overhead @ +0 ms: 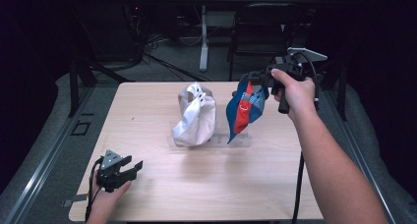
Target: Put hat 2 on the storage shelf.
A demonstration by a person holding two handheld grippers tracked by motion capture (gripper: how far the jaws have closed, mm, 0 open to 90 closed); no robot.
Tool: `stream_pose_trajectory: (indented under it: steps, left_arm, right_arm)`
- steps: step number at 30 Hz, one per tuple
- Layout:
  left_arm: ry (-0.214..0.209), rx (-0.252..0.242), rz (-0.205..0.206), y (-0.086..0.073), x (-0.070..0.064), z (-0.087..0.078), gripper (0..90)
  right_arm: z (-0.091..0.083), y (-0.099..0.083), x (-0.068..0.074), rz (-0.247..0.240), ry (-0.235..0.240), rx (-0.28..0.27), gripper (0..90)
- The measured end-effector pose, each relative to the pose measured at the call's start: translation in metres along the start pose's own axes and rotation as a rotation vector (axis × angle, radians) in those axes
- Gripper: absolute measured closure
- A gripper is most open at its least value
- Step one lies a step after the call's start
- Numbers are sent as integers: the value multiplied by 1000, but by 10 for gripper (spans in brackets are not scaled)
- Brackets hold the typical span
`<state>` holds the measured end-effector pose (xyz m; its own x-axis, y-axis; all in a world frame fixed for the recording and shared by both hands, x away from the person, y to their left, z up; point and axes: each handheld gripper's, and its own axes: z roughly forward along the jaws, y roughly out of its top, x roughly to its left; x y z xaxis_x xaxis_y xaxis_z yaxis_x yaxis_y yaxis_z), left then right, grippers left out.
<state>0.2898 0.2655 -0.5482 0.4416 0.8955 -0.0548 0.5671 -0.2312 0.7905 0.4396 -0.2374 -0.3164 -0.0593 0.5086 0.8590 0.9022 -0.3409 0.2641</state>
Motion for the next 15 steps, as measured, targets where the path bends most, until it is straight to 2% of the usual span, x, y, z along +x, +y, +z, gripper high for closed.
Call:
stream_pose_trajectory:
  steps: [15]
  left_arm:
    - [1, 6, 3, 0, 0, 0, 495]
  right_arm:
    - [16, -8, -20, 18, -33, 28, 774]
